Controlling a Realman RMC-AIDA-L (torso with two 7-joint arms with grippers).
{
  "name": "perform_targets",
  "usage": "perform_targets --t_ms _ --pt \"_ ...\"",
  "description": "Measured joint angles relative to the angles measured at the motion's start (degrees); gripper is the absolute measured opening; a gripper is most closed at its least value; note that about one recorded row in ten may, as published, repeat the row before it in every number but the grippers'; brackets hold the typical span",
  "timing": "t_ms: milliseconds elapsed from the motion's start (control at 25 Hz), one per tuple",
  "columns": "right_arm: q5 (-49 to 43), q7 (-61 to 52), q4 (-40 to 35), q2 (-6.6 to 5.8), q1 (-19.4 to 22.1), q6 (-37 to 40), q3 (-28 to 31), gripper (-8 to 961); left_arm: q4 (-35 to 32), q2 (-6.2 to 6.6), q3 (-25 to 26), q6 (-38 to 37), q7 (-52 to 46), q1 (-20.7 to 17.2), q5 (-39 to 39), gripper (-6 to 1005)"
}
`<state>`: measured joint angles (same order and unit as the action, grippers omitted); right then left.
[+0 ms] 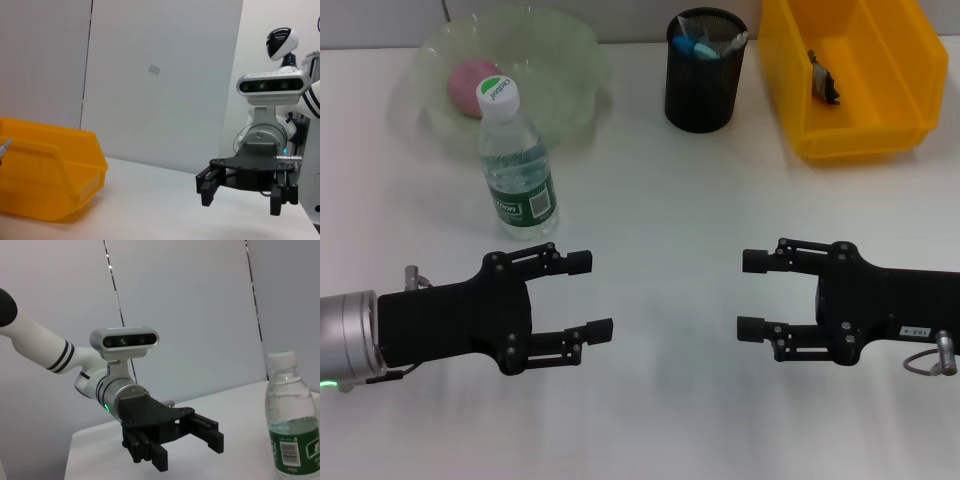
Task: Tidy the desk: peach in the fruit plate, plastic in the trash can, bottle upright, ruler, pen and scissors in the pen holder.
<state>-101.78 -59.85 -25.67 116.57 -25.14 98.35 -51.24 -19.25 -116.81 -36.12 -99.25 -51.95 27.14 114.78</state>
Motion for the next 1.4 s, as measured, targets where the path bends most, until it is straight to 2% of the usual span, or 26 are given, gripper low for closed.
perform_targets --t_ms 1400 --pt "0.0 -0.4 0.1 0.01 -0.4 0.2 -0.1 759 0.0 -0.26 -0.5 -0.3 -0.1 -0.1 0.0 786"
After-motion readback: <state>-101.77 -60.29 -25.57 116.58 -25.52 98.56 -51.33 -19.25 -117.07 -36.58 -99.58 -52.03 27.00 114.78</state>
